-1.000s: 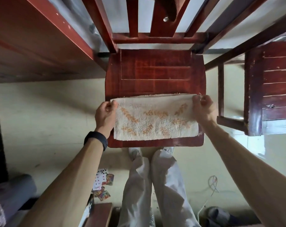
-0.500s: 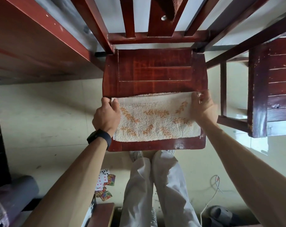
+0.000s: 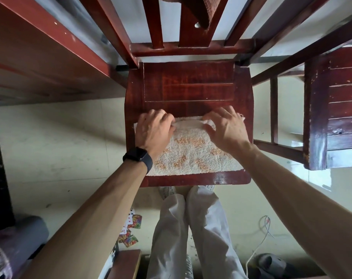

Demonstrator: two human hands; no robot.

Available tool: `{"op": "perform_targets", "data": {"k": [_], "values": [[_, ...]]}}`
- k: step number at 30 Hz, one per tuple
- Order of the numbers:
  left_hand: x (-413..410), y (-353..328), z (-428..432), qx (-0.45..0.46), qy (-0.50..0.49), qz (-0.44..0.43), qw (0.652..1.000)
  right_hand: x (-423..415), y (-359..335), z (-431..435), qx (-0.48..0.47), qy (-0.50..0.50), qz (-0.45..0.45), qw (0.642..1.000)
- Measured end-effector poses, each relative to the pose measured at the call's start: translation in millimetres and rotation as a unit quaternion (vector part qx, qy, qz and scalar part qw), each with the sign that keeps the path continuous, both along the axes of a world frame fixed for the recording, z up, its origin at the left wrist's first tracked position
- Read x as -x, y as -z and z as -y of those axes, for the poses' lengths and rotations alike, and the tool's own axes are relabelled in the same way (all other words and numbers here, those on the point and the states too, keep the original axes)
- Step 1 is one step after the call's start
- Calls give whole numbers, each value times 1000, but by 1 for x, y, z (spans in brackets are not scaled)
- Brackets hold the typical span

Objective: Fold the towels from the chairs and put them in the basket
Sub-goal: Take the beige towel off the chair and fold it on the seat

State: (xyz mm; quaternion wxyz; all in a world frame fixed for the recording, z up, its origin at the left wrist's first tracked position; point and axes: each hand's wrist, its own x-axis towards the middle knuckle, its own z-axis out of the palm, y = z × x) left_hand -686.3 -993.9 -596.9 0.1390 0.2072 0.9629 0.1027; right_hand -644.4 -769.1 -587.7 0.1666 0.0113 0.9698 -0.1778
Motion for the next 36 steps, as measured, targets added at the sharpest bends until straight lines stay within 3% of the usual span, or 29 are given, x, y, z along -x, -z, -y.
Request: {"op": "perform_targets", "data": {"k": [5, 8, 12, 16, 18, 22, 25, 30, 33, 36], "values": [[18, 0, 1, -67, -84, 101, 989, 8, 2, -2, 11, 33, 30, 999], [27, 6, 0, -45, -73, 116, 990, 11, 5, -2, 20, 32, 23, 999], [19, 8, -6, -33, -68, 77, 994, 10, 12, 1, -12, 30, -9, 999], [-18, 5, -5, -25, -98, -20, 995, -15, 10, 8, -44, 106, -97, 989], [-45, 8, -7, -35, -88, -33, 995, -37, 12, 18, -35, 70, -110, 991], [-91, 23, -14, -5, -91, 18, 996, -72, 27, 43, -9, -13, -59, 998], [-93, 41, -3, 46, -123, 25, 991, -70, 39, 31, -45, 30, 4, 999], [-84, 50, 0, 49, -221, 20, 974, -65, 44, 0, -88, 87, 31, 992], [-73, 48, 0, 62, -175, 22, 982, -68, 38, 0, -93, 118, 39, 988], [-27, 40, 2, 90, -13, 20, 996, -98, 27, 3, -98, 163, 68, 979]]}}
